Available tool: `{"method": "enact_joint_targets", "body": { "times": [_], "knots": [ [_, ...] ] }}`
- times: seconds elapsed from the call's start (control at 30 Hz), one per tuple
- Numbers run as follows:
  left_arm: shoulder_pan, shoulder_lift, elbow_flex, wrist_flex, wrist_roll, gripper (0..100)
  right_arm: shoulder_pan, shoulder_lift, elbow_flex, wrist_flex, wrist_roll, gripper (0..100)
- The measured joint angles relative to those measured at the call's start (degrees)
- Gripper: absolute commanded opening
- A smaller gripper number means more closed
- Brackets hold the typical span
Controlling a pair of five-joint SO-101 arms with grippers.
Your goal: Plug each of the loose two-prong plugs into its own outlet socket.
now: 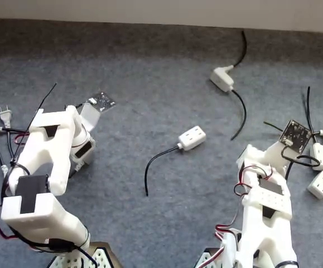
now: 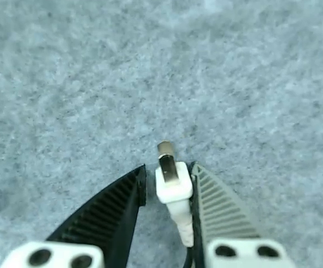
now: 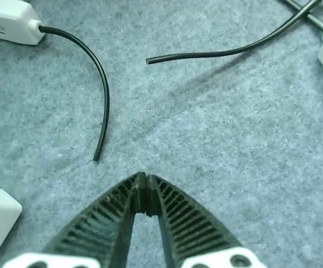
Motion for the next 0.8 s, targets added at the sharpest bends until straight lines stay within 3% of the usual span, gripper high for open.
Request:
{"method": "enact_joint_targets", "body": {
  "times": [0.3, 0.43, 0.6, 0.8],
  "knots": [
    [1.05, 0.09, -1.05, 0.53, 0.00, 2, 0.00, 0.00, 0.00, 0.00, 0.00, 0.8],
    [4.22, -2.37, -6.59, 4.92, -0.09, 2, 0.00, 0.00, 0.00, 0.00, 0.00, 0.8],
    [13.98, -10.29, -13.80, 11.96, -0.09, 2, 0.00, 0.00, 0.00, 0.00, 0.00, 0.8],
    [29.89, -17.67, -14.95, 13.27, -0.09, 2, 0.00, 0.00, 0.00, 0.00, 0.00, 0.8]
  ]
}}
